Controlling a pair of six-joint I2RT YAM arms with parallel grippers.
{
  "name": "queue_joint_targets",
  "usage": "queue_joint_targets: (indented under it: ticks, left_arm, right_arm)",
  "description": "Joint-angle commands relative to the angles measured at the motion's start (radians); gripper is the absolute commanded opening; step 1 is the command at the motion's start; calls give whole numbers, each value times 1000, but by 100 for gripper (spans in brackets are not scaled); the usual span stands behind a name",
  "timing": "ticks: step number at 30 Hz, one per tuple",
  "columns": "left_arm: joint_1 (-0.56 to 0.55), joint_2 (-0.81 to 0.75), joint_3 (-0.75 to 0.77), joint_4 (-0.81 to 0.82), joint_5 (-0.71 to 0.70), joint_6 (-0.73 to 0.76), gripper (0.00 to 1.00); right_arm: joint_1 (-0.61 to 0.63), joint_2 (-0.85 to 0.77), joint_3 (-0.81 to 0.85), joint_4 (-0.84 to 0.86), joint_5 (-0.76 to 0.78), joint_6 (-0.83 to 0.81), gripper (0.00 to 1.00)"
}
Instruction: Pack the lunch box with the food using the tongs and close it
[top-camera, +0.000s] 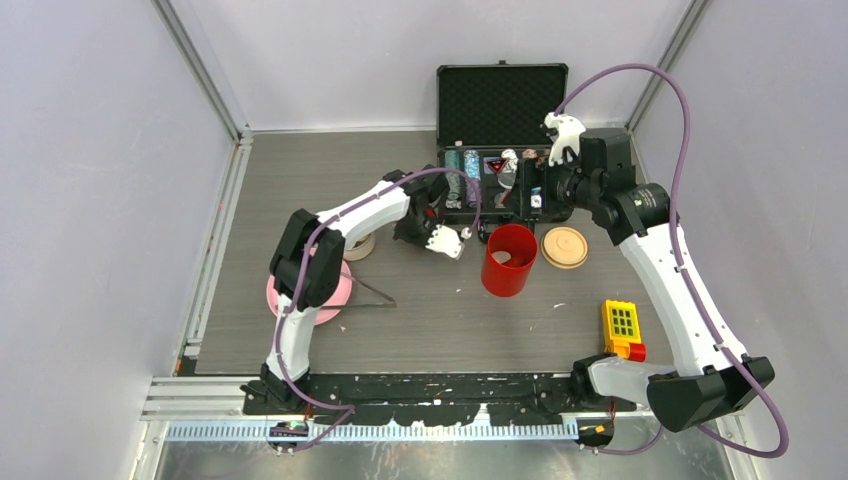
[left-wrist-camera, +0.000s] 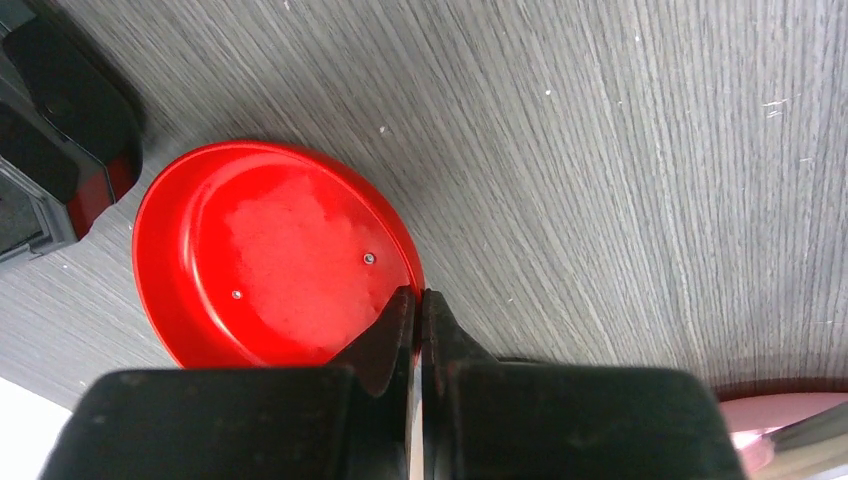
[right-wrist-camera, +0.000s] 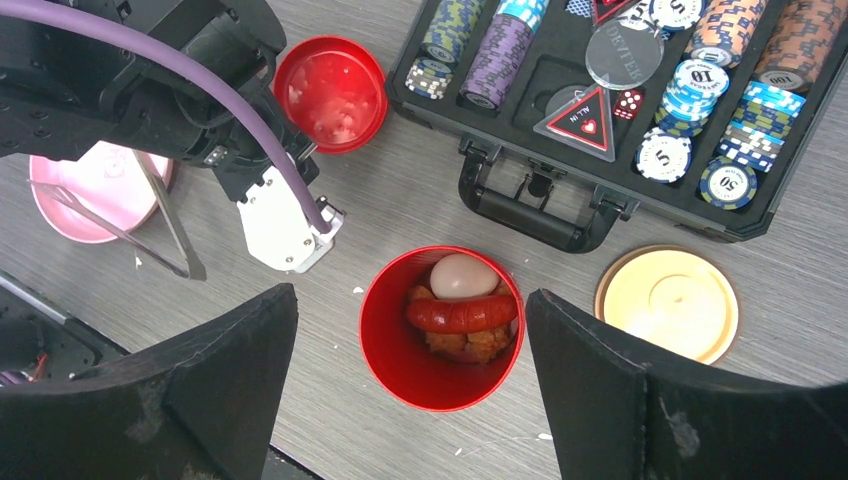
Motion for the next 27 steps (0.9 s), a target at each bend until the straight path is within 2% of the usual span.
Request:
queue_joint_targets:
  ticks: [1,6,14,18,21,25,27]
  left_arm:
    - [-9,-41,4,3,-6,-45,0]
    - [-9,-121,72,-54,128,-167,0]
    - [-5,-196,276,-206,322,-400,0]
    - [24,-262,313,-193,472,-549,0]
    - [92,-359,250,-10,627,-819,0]
    - [207,-506,37,470,775,-1276,0]
    - [249,-542,-20,620,804,-1473,0]
  right_arm:
    - [-6,-9,38,17,30,-5,89]
    - [-6,2,62,54,84,11,89]
    - [-9,72,199,38,41,11,89]
    - [-10,82,245,38,13,33,89]
    - [-10,70,242,66,-12,76,89]
    - [-11,54,217,133,-91,99,88]
    - [-11,66,225,138,-154,79,88]
